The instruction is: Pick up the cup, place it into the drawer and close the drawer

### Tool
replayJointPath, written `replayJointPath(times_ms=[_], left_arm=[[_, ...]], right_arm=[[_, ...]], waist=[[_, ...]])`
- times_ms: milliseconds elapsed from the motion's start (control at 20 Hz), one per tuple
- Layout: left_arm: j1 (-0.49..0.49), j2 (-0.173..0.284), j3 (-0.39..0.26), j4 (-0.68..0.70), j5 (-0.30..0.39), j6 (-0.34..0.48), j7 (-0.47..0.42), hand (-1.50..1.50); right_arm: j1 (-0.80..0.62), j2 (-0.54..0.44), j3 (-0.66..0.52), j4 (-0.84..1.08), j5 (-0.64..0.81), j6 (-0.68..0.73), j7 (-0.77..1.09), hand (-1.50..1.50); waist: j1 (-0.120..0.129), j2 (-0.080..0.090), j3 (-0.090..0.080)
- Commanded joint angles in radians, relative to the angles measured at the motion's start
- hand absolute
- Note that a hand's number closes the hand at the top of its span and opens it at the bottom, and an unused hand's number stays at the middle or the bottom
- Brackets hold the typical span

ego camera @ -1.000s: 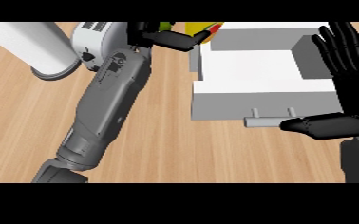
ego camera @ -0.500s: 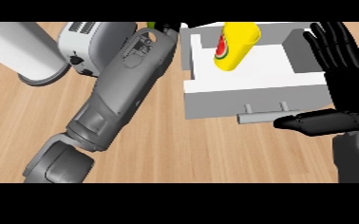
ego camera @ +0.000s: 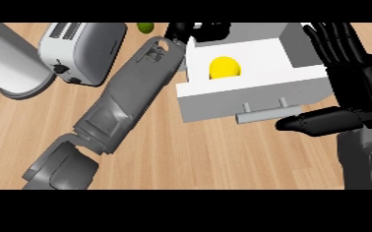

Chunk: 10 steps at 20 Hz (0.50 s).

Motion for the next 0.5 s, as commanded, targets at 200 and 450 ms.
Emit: replayJointPath(times_ms=[200, 450], left_arm=[[0.058, 0.0, -0.088, 0.015, 0.061, -0.033, -0.027, -1.5], [0.087, 0.0, -0.046, -0.041, 0.173, -0.015, -0.095, -1.5]], right_arm=[[-0.021, 0.021, 0.049, 0.002, 0.012, 0.018, -0.026, -1.5], [-0.079, 0.048, 0.119, 0.002, -0.116, 0.123, 0.03, -1.5]], waist=[[-0.062, 0.014, 0.0], [-0.082, 0.02, -0.002]])
